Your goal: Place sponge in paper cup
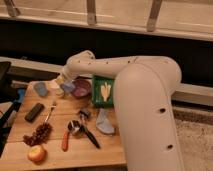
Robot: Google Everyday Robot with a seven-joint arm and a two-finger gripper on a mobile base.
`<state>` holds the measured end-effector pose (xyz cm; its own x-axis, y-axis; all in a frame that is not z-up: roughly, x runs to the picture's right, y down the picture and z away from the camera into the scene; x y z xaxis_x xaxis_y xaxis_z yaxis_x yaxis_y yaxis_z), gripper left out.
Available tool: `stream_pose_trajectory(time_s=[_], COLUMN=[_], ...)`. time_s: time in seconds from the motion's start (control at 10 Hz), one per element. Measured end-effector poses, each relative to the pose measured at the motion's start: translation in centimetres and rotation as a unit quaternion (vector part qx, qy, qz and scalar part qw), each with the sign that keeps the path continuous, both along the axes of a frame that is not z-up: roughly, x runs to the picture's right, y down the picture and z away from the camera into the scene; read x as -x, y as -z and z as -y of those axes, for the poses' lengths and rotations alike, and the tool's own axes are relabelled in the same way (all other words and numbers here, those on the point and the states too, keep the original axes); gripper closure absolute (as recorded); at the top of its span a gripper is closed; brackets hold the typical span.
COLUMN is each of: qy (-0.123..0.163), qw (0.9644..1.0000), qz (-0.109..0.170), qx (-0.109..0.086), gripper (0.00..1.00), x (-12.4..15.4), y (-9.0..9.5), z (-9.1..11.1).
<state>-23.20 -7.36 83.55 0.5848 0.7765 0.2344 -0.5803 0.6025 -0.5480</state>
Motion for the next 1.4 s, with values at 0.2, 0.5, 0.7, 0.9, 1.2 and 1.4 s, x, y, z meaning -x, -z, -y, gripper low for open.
stream_pose_trajectory(time_s=[0.2, 0.5, 0.7, 0.9, 1.2, 1.4], qy=[0.000, 0.010, 0.021, 0.028, 0.012, -0.003], qw=[0.9999, 0.9990, 0.9976, 0.9965, 0.9952, 0.9941], qz=[0.010, 0.036, 0.051, 0.061, 0.082, 0.094], qx=[-0.009, -0.026, -0.041, -0.050, -0.053, -0.053], gripper=[1.00, 1.00, 1.00, 1.00, 1.00, 1.00], x=[1.9, 6.2, 7.5, 8.0, 8.5, 8.6], y=[-1.7, -4.6, -5.3, -5.5, -5.4, -5.5], z=[1.3, 4.2, 5.6, 6.2, 5.8, 5.4])
